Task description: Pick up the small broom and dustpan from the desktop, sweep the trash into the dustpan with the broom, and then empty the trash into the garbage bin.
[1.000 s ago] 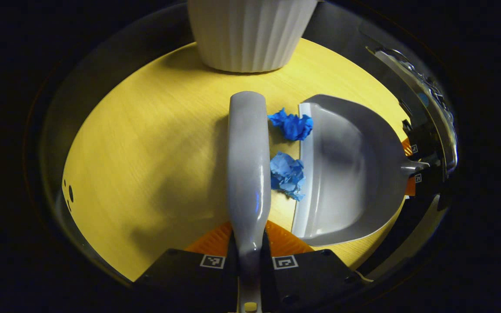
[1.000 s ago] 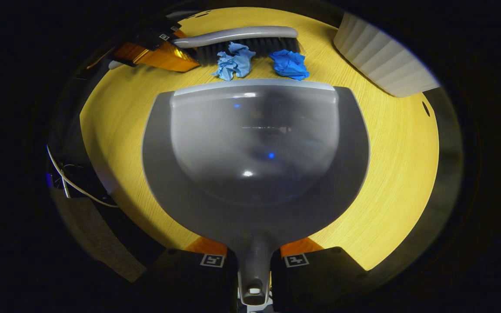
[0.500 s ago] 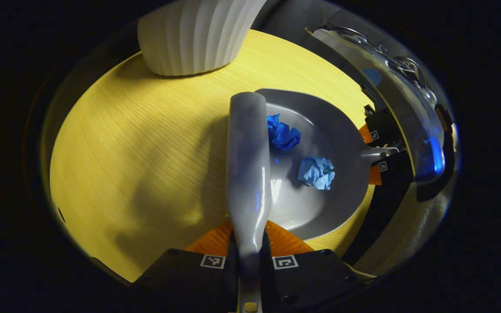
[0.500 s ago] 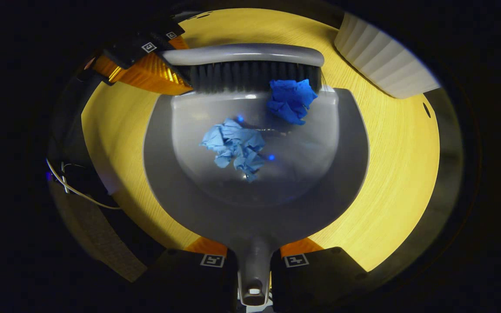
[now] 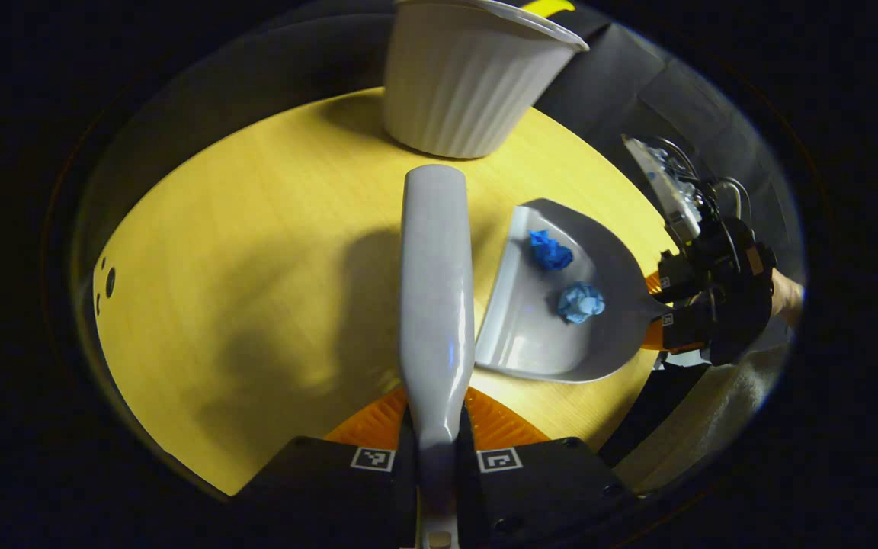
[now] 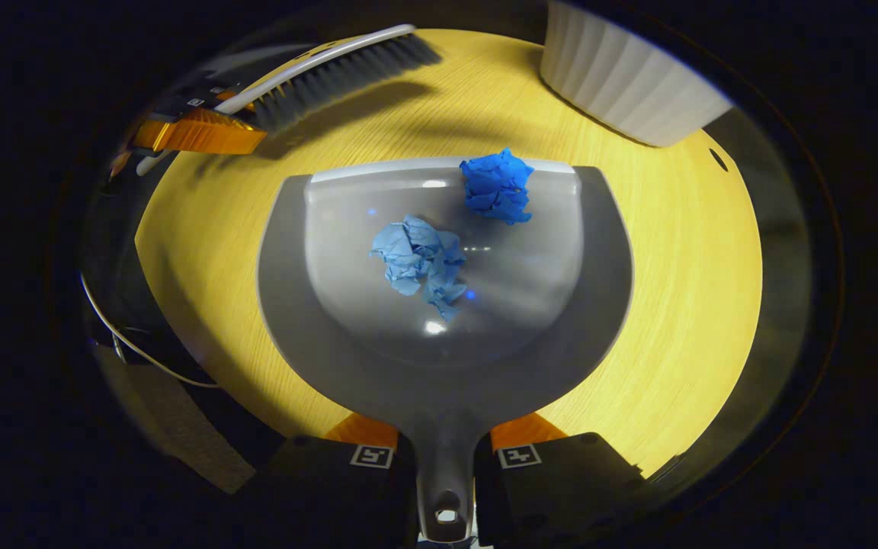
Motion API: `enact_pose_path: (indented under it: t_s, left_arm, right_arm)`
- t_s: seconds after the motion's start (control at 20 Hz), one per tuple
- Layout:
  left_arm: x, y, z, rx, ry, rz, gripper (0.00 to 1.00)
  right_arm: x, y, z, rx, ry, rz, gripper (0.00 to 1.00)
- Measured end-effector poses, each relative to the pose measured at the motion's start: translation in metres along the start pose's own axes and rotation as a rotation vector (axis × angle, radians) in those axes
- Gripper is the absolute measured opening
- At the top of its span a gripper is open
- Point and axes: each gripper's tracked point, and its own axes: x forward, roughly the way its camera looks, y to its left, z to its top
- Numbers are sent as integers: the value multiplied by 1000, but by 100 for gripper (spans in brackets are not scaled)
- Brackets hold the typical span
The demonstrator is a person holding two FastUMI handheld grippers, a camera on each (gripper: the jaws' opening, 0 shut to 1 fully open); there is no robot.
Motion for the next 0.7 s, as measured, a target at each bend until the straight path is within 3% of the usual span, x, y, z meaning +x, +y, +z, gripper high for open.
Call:
enact_pose_path:
  t_s: [0.2, 0.4, 0.7]
  left_arm:
    - [26, 16, -21, -82, 43, 111, 25]
    - [58, 6, -34, -122, 89, 129, 29]
    - [49, 15, -37, -42, 61, 150, 25]
  right_arm:
    - [-21, 3, 10, 95, -39, 6, 35]
    - [-37, 13, 14, 153, -104, -44, 35]
    - [-60, -5, 30, 263, -163, -112, 34]
